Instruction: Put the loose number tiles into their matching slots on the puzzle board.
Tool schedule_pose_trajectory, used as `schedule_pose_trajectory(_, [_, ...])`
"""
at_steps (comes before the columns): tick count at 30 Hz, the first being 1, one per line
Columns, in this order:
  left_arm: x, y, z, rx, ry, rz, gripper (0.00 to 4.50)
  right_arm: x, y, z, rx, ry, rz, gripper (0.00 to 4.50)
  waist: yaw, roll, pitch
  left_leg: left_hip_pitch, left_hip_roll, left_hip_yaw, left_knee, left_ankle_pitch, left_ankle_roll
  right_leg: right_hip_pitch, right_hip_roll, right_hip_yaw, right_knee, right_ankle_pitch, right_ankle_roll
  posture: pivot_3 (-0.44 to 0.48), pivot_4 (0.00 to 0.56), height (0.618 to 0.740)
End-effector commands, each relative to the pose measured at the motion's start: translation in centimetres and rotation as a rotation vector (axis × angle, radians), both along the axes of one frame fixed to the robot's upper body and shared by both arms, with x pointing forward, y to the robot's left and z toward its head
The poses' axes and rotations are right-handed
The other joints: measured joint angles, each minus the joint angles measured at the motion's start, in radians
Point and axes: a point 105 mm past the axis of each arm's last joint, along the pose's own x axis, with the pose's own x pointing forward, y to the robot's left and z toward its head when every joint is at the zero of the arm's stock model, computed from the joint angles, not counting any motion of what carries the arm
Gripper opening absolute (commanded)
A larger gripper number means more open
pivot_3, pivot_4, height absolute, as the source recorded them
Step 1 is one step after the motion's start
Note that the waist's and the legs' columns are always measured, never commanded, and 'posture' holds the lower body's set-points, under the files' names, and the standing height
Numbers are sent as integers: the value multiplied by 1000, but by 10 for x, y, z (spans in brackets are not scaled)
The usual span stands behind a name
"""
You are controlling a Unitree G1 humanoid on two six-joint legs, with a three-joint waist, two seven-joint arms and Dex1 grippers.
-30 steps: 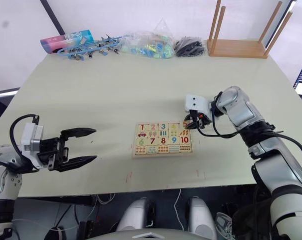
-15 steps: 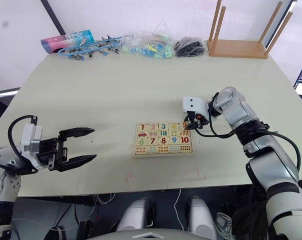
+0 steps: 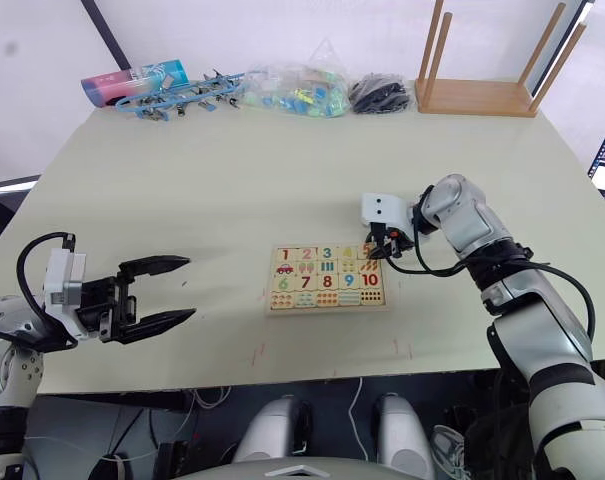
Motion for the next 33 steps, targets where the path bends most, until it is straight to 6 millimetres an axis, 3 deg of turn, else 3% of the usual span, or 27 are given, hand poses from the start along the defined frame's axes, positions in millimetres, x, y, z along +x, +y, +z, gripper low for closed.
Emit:
schedule_pose_trajectory(1, [-2,-1,12,1,-57,-12,4500,3,3,12,13,-29,8,983,0,0,0,0,0,0,0,0,0,0,0,0,0,0,0,0,150,740])
schedule_pose_trajectory(11, [-2,-1,11,2,-56,-14,4500,0,2,9,8,-15,23,983,-1,0,0,0,0,0,0,0,0,0,0,0,0,0,0,0,150,740])
schedule_pose_trajectory(17, [-1,-1,11,2,-56,-15,4500,0,3,10,12,-19,27,3675,0,0,0,0,0,0,0,0,0,0,0,0,0,0,0,0,150,740])
schedule_pose_trajectory(19, [-1,-1,11,2,-56,-16,4500,0,3,10,13,-21,28,4280,0,0,0,0,0,0,0,0,0,0,0,0,0,0,0,0,150,740])
schedule_pose_trajectory(30, [0,-2,11,1,-63,-15,4500,3,-3,29,82,-41,10,4280,0,0,0,0,0,0,0,0,0,0,0,0,0,0,0,0,150,740])
schedule_pose_trajectory(33, [1,-2,12,-2,-67,-15,4500,3,-5,35,136,-42,-4,3448,0,0,0,0,0,0,0,0,0,0,0,0,0,0,0,0,150,740])
